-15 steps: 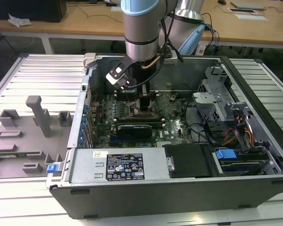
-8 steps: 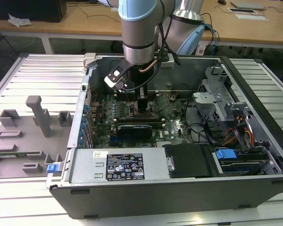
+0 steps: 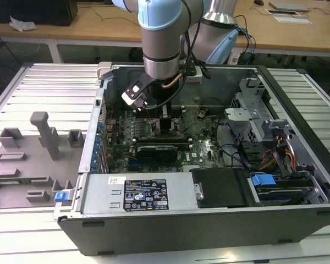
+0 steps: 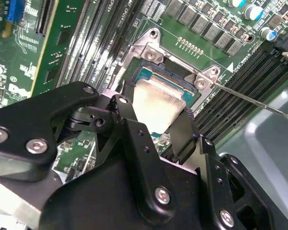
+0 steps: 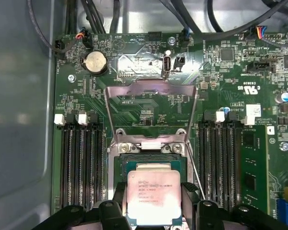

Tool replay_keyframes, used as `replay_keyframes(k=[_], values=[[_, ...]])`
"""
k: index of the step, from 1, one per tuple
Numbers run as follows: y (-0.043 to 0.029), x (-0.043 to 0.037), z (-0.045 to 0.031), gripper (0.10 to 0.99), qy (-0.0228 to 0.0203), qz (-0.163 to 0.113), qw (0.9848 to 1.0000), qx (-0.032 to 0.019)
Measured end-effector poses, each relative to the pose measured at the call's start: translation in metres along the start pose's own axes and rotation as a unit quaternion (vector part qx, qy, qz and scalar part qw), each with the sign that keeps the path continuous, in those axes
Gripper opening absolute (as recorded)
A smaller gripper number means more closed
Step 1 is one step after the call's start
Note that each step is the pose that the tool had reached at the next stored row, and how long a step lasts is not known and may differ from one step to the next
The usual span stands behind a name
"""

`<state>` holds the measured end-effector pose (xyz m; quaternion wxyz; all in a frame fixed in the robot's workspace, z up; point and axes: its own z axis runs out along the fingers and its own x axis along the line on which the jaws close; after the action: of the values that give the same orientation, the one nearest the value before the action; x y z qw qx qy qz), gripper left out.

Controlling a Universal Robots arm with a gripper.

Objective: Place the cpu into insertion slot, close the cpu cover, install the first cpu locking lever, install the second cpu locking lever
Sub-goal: 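Place the cpu into insertion slot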

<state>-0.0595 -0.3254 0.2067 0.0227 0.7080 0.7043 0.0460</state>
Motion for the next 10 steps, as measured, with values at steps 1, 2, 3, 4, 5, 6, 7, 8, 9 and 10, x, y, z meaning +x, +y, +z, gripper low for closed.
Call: replay_keyframes(k=[1,2,3,4,5,6,7,8,9,10], values=[[-0.0002,0.0000,0.0012,0.541,0.0019,0.000,1.0000,0.0000],[-0.0002,0.0000,0.0022,0.541,0.0032,0.001,1.0000,-0.0001],[-0.0004,0.0001,0.0037,0.541,0.0043,0.001,1.0000,-0.0001],[-0.0006,0.0000,0.0055,0.541,0.0046,0.002,1.0000,-0.0001],[-0.0007,0.0000,0.0070,0.541,0.0046,0.002,1.0000,-0.0001],[-0.0008,0.0000,0.0076,0.541,0.0046,0.002,1.0000,-0.0001],[-0.0008,-0.0001,0.0077,0.541,0.0044,0.003,1.0000,-0.0001],[-0.0008,-0.0001,0.0077,0.541,0.0044,0.003,1.0000,-0.0001],[-0.0008,-0.0001,0.0078,0.541,0.0044,0.003,1.0000,-0.0001],[-0.0008,-0.0001,0.0078,0.541,0.0045,0.003,1.0000,-0.0001]])
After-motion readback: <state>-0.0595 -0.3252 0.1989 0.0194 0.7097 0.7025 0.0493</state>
